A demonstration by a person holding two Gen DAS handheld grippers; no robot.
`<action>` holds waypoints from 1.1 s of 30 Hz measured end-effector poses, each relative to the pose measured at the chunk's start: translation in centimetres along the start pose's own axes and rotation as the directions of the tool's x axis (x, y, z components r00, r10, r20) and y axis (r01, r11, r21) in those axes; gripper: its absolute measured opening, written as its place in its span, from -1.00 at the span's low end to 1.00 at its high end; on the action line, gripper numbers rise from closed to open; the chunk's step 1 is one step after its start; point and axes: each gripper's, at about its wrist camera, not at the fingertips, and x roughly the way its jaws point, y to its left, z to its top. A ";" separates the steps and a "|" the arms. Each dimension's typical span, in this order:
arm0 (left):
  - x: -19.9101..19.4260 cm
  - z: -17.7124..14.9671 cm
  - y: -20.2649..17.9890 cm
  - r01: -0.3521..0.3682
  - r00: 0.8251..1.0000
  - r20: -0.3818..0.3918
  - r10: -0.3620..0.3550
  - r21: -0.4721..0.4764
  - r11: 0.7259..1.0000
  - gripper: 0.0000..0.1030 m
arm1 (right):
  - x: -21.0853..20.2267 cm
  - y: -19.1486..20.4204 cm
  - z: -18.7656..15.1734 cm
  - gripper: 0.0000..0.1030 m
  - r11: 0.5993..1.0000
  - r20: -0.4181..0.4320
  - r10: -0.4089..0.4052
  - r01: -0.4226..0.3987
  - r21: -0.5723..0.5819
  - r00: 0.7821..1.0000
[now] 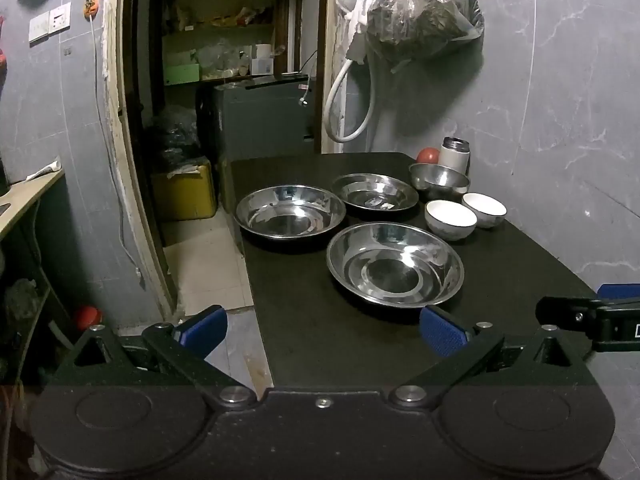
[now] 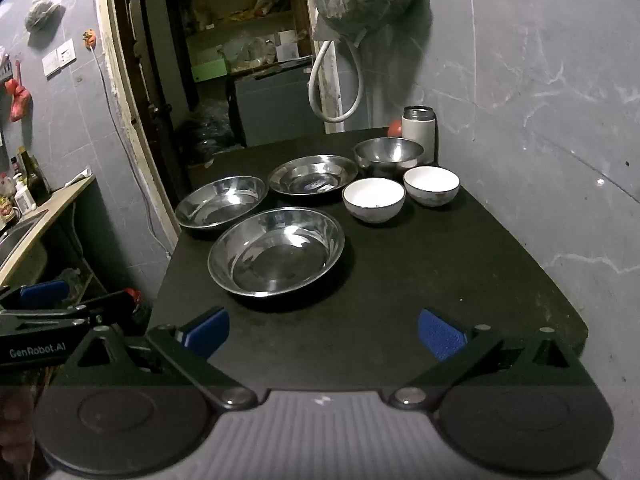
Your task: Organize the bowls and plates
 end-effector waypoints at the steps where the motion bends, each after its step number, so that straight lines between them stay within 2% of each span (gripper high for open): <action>1: 0.0 0.0 0.0 -0.001 1.000 0.002 0.001 0.000 1.000 0.99 | 0.0 0.0 0.0 1.00 1.000 0.000 0.000 0.000 0.000 1.000; 33: -0.3 0.7 -0.2 -0.005 1.000 0.005 0.005 0.006 1.000 0.99 | -0.3 -0.4 -0.3 1.00 1.000 0.003 -0.001 0.001 -0.004 1.000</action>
